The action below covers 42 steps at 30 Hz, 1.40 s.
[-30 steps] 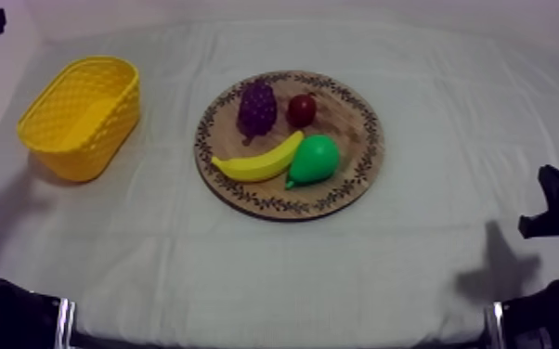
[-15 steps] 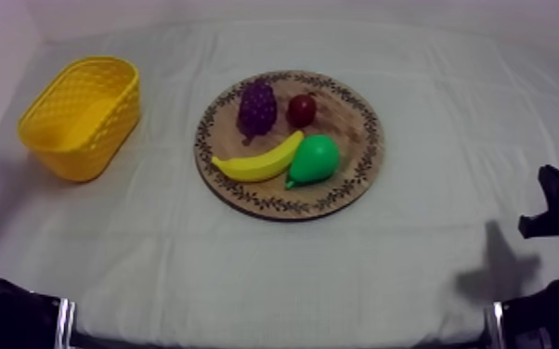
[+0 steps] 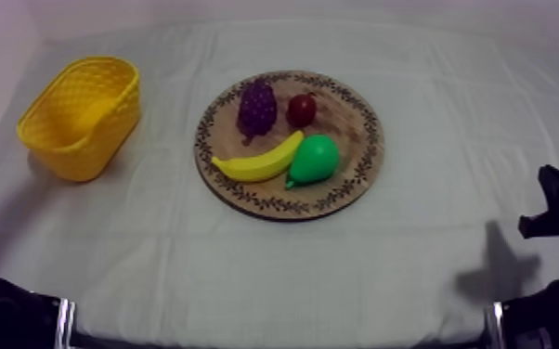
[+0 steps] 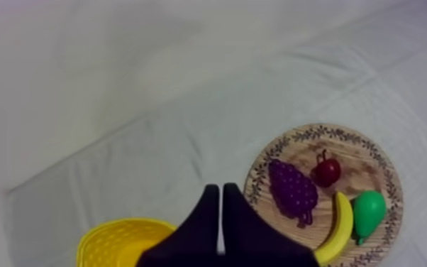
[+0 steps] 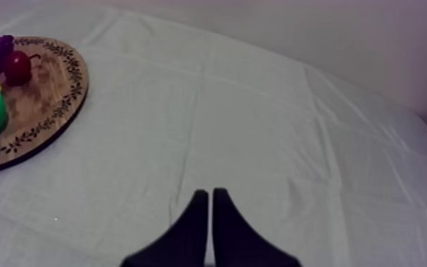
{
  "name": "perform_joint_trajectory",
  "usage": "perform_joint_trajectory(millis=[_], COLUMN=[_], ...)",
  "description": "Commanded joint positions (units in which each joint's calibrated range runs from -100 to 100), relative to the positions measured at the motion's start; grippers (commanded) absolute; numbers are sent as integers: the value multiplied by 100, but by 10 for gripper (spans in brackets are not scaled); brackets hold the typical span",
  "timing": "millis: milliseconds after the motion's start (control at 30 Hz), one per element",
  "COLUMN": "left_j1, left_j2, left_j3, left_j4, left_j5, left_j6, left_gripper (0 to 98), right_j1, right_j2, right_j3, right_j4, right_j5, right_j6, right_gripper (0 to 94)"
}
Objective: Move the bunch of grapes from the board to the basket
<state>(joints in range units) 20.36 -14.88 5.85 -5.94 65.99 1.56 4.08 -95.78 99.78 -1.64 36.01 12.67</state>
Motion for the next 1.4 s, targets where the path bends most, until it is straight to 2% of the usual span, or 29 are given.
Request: perform_joint_trajectory(millis=[0, 167, 467, 700, 833, 900, 1033, 1100, 1233, 1367], left_j1=[25, 80, 123, 211, 307, 361, 446, 481, 563, 648], left_j2=[381, 948, 2316, 2988, 3222, 3322, 3525, 3616, 3783, 3903], left_j3=[-50, -208, -860, -1027, -1070, -1112, -1268, -1378, -1660, -1900], left_j4=[20, 91, 344, 482, 520, 533, 547, 538, 358, 220], left_j5=[-29, -116, -30, -2, 62, 76, 157, 259, 704, 1016], left_j6=[-38, -151, -365, -262, -31, 192, 1073, 1358, 1732, 1864], left_gripper=[0, 0, 0, 0, 0, 0, 0, 0, 0, 0], right_j1=[-2, -2, -2, -2, -2, -2, -2, -2, -2, -2], right_j2=[2, 2, 2, 2, 2, 2, 2, 2, 2, 2], right_j3=[-1, -1, -1, -1, -1, -1, -1, -1, -1, -1], right_j4=[0, 0, 0, 0, 0, 0, 0, 0, 0, 0], right_j5=[4, 4, 4, 4, 4, 4, 4, 4, 4, 4], right_j6=[-2, -1, -1, 0, 0, 1, 0, -1, 0, 1], right_gripper=[3, 3, 3, 3, 3, 3, 3, 3, 3, 3])
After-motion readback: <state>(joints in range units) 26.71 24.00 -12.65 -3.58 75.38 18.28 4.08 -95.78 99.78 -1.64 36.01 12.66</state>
